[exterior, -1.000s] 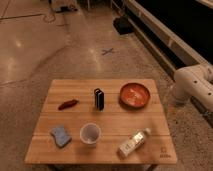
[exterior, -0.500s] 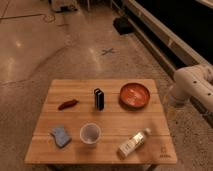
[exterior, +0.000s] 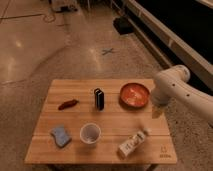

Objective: Knock the eraser over

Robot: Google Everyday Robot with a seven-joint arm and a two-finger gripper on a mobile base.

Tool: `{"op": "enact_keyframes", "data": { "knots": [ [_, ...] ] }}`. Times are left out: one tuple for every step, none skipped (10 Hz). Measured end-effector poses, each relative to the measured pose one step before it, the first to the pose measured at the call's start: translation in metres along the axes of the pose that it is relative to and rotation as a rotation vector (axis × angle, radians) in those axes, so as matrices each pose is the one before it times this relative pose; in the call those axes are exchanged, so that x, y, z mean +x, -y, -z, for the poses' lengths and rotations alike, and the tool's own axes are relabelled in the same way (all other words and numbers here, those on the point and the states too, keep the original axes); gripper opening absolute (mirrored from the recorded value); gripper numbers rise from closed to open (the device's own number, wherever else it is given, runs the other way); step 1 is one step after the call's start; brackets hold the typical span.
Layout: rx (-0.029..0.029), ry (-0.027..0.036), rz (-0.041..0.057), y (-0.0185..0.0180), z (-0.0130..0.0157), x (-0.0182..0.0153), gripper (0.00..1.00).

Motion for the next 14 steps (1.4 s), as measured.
{"op": "enact_keyframes", "data": {
  "knots": [
    [0.01169, 0.00289, 0.03051, 0.00197, -0.00836, -0.01746, 0.63],
    [0.00506, 0.00578, 0.02271, 0.00238, -0.00671, -0.01771, 0.63],
    [0.00550, 0.00335, 0.01863, 0.00401, -0.00554, -0.01475, 0.63],
    [0.00749, -0.00145, 0.03461, 0.00857, -0.00705, -0.01916, 0.63],
    [0.00491, -0.00006, 0.02749, 0.00665, -0.00452, -0.01365, 0.63],
    [0.00283, 0.00101, 0.01557, 0.00435, -0.00510, -0.00870, 0.63],
    [0.00859, -0.00619, 0.00875, 0.00503, -0.00903, -0.00343, 0.63],
    [0.01204, -0.00058, 0.00968, 0.01041, -0.00368, -0.00870, 0.63],
    [0.01002, -0.00122, 0.01304, 0.00968, -0.00248, -0.01213, 0.63],
    [0.01013, -0.00099, 0.01423, 0.00996, -0.00363, -0.01514, 0.63],
    [0.00446, -0.00074, 0.00166, 0.00642, -0.00214, -0.01019, 0.63],
    [0.00219, -0.00279, -0.00014, 0.00450, -0.00367, -0.00311, 0.63],
    [0.01105, -0.00394, 0.00825, 0.00867, -0.00375, -0.00044, 0.63],
    [0.01080, -0.00284, 0.00594, 0.00848, -0.00195, -0.00246, 0.63]
  ]
}}
